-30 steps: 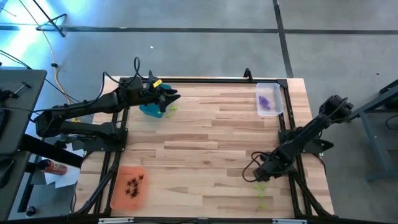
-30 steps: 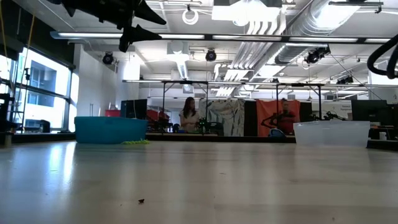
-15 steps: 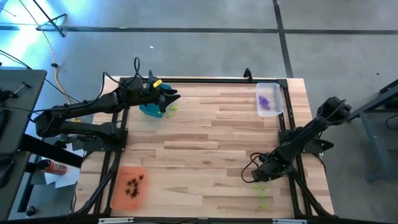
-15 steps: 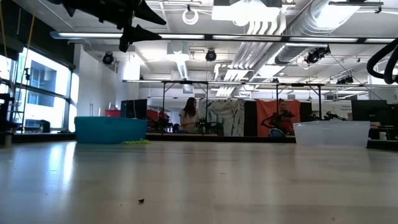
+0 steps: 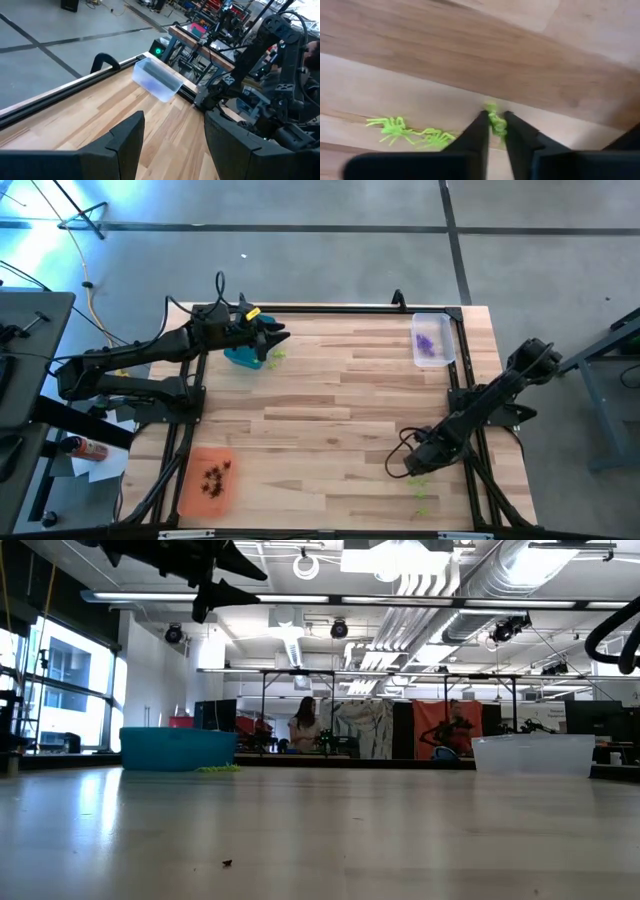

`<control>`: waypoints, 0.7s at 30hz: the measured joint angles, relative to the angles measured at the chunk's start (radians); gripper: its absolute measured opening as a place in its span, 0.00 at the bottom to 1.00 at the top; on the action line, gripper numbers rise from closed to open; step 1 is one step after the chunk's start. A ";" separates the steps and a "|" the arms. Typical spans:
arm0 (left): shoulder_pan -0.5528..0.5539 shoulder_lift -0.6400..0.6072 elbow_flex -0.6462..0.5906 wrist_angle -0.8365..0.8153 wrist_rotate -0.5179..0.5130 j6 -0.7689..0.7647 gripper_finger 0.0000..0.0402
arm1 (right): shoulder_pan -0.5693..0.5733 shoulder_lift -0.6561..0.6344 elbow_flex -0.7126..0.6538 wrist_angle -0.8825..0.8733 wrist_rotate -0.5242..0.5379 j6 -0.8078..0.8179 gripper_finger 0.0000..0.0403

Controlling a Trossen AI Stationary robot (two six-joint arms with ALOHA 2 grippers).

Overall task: Sort Halloween decoration
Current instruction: Put the green spider toy into the blue bin

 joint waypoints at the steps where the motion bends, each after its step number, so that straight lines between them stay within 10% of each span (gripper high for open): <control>1: 0.000 0.000 0.000 0.004 0.000 0.000 0.47 | 0.000 0.000 0.009 -0.015 0.008 -0.018 0.06; 7: 0.009 -0.017 0.034 0.055 0.015 0.032 0.47 | -0.020 -0.047 0.146 -0.175 0.097 -0.210 0.03; 13: -0.013 -0.001 0.082 0.051 0.017 0.129 0.47 | -0.151 -0.161 0.322 -0.327 0.508 -0.551 0.02; 17: -0.067 0.034 0.080 0.045 0.019 0.173 0.47 | -0.298 -0.219 0.414 -0.228 0.752 -0.936 0.01; 21: -0.149 0.091 0.080 0.055 0.019 0.234 0.47 | -0.453 -0.237 0.446 0.079 0.727 -1.350 0.01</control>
